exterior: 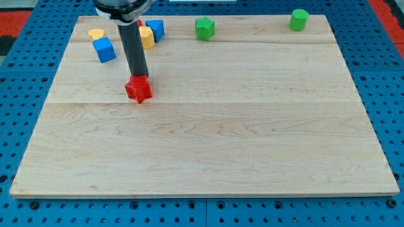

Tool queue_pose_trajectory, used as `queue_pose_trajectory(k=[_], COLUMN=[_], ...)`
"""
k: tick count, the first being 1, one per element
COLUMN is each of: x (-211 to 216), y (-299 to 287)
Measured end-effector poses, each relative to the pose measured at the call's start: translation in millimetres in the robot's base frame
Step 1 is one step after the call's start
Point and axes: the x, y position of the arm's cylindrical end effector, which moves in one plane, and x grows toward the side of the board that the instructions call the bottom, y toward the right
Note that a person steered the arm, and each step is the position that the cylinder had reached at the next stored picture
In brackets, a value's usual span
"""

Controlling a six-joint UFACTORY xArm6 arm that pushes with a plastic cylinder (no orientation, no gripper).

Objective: Nudge red star left a bit

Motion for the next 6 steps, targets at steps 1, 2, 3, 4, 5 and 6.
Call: queue_pose_trajectory(k=[1, 2, 3, 4, 5, 6], x=[1, 23, 25, 25, 25, 25], y=[57, 75, 71, 50, 16, -7])
